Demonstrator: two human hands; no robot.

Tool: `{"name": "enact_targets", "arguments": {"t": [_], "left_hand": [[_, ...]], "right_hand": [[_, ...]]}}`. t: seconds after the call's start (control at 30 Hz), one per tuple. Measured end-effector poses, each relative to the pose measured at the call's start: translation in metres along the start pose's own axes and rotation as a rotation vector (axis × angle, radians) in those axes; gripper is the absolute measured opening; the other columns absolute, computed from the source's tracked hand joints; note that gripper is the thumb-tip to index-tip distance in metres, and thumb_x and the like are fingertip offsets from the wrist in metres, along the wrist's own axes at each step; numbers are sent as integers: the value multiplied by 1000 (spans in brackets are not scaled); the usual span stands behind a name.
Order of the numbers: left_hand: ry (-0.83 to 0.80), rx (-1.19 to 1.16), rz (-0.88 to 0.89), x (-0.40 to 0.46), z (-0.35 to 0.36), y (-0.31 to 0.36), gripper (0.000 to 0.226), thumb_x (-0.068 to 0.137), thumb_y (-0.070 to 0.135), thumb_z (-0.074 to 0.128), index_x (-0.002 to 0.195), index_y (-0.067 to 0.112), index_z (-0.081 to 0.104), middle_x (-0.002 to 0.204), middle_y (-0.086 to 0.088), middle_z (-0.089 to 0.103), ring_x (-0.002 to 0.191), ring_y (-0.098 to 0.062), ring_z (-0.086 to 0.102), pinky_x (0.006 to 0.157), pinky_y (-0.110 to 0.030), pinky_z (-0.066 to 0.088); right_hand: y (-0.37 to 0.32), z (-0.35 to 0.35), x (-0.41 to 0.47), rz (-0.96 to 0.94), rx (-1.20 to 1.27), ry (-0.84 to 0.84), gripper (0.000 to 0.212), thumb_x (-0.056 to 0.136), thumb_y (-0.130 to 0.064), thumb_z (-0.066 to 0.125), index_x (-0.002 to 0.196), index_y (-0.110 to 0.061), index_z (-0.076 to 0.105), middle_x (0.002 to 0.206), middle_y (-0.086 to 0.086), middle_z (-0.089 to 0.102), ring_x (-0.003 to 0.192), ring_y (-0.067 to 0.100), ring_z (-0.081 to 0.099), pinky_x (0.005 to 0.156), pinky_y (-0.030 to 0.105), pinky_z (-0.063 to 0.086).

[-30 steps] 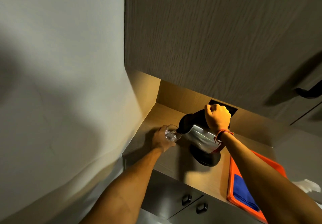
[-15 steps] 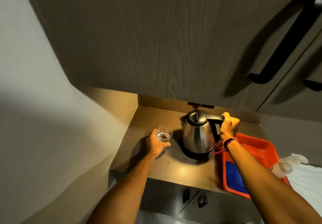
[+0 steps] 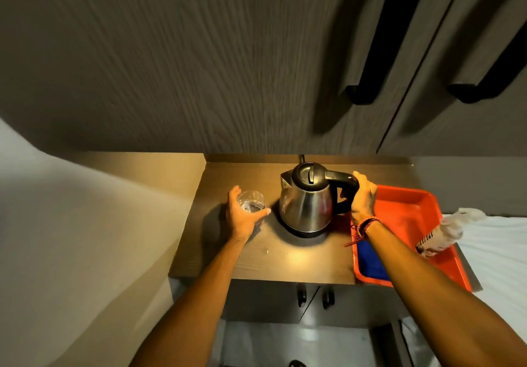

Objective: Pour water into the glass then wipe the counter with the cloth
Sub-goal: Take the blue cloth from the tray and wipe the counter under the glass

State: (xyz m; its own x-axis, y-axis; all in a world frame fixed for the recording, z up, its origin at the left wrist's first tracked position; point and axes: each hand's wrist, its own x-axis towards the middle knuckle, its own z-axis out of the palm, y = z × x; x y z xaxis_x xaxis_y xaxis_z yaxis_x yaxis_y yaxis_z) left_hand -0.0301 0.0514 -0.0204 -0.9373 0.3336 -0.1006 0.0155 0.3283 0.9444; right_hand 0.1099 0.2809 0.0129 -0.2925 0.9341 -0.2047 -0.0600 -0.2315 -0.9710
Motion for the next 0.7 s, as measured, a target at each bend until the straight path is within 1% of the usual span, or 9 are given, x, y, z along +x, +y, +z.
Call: {"name": "enact_targets", "arguments": {"t": [0.07, 0.1, 0.2, 0.3, 0.37, 0.43, 0.53, 0.63, 0.7], "left_hand": [[56, 34, 138, -5, 7, 13, 101, 68, 20, 94, 151, 14, 37, 151, -7, 45, 137, -16, 43, 109, -22, 39], [111, 65, 226, -8, 10, 22, 94, 70, 27, 92, 148, 16, 40, 146, -5, 47, 131, -11, 45, 102, -16, 40], [169, 169, 584, -37, 38, 42, 58, 82, 31, 78, 132, 16, 52, 129, -2, 54, 118, -14, 53, 93, -16, 46], [-58, 230, 884, -84, 90, 46, 32, 89, 20, 67, 119, 13, 60, 115, -3, 62, 109, -18, 58, 95, -26, 49], [-326, 342, 903, -113, 125, 41, 31, 91, 20, 62, 122, 13, 62, 114, -4, 66, 108, -21, 60, 95, -35, 50], [-556, 530, 853, -131, 152, 30, 37, 93, 19, 57, 129, 9, 60, 121, -9, 66, 113, -29, 59, 100, -41, 47], [-689, 868, 883, -142, 177, 18, 33, 94, 13, 50, 125, 4, 60, 117, -15, 69, 110, -34, 61, 109, -42, 37], [-707, 977, 919, -139, 185, 16, 27, 93, 15, 49, 115, 6, 62, 109, -14, 69, 109, -34, 61, 115, -45, 32], [-702, 815, 859, -135, 186, 17, 26, 94, 16, 50, 116, 9, 61, 111, -11, 67, 111, -31, 59, 113, -44, 36]], "right_hand": [[10, -18, -7, -35, -89, 20, 28, 97, -20, 48, 73, -12, 61, 70, 9, 60, 70, 25, 56, 66, 38, 45], [16, -27, -10, -84, -214, 27, 27, 97, -17, 47, 76, -9, 62, 77, 13, 62, 76, 27, 55, 73, 42, 46], [34, -67, -22, -182, -652, 29, 26, 95, -10, 47, 86, 2, 68, 95, 19, 70, 95, 35, 61, 87, 47, 46], [43, -103, -31, -226, -1048, 29, 23, 94, -12, 50, 99, 0, 68, 109, 22, 64, 108, 38, 54, 98, 45, 38], [46, -120, -36, -185, -1213, 39, 26, 93, -16, 53, 109, 1, 66, 120, 24, 57, 113, 40, 51, 102, 45, 35], [47, -129, -42, -77, -1258, 59, 36, 94, -24, 55, 118, 2, 60, 129, 27, 49, 121, 43, 47, 105, 46, 37], [43, -137, -43, 50, -1199, 50, 40, 93, -26, 57, 119, 5, 59, 131, 30, 53, 125, 44, 49, 103, 44, 42], [34, -139, -37, 178, -933, 70, 34, 83, -11, 64, 110, 10, 64, 113, 26, 67, 103, 34, 64, 85, 41, 50], [26, -135, -39, 168, -766, 125, 19, 76, -7, 66, 90, 5, 72, 87, 18, 70, 81, 24, 62, 71, 39, 53]]}}
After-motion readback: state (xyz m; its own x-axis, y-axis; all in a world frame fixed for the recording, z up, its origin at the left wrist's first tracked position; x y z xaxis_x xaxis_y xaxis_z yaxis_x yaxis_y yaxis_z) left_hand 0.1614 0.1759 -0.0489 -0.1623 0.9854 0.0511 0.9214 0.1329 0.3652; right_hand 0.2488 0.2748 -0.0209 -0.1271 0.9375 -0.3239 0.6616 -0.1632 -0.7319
